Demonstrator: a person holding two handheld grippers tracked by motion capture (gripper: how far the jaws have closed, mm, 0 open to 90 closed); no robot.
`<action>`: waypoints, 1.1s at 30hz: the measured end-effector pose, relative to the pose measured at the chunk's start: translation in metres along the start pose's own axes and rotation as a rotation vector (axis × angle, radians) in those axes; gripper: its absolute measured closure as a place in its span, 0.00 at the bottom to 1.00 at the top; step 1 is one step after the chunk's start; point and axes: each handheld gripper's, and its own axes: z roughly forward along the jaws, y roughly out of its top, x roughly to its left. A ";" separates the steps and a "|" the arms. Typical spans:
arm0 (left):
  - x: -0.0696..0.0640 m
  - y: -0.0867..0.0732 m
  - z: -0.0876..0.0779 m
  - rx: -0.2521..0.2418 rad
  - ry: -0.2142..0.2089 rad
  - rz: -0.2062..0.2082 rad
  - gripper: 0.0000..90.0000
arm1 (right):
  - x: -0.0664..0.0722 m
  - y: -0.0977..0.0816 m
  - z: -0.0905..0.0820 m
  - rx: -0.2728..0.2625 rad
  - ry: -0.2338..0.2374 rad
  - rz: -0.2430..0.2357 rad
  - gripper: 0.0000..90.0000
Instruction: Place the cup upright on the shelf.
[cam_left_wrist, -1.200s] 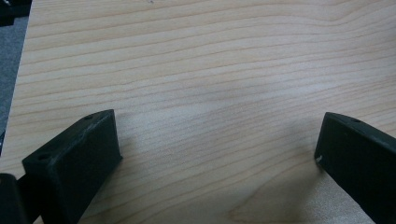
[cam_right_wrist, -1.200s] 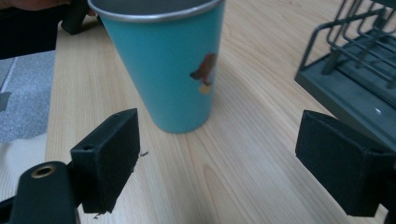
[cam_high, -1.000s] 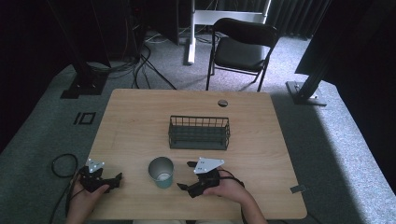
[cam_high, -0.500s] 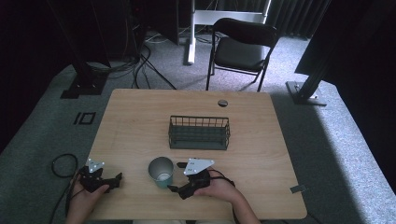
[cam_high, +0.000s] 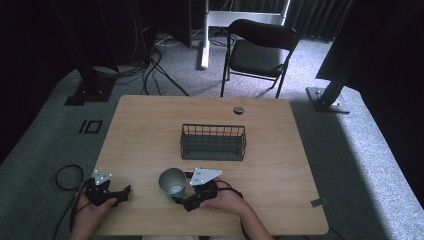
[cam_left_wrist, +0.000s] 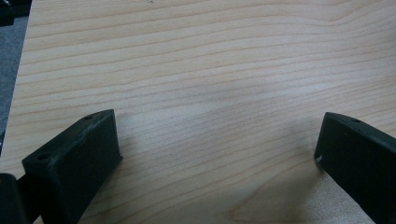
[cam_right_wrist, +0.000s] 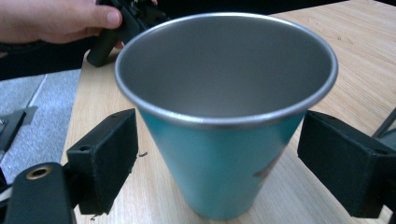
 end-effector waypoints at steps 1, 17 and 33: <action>0.000 0.000 0.000 0.000 0.000 0.000 0.00 | 0.000 0.001 0.001 -0.006 0.002 0.008 0.13; 0.001 0.000 0.000 -0.004 -0.010 0.009 0.00 | 0.000 0.009 0.014 -0.037 -0.002 -0.013 0.13; 0.001 0.000 0.000 -0.002 -0.010 0.011 0.00 | 0.002 0.018 0.012 -0.065 -0.019 0.011 0.15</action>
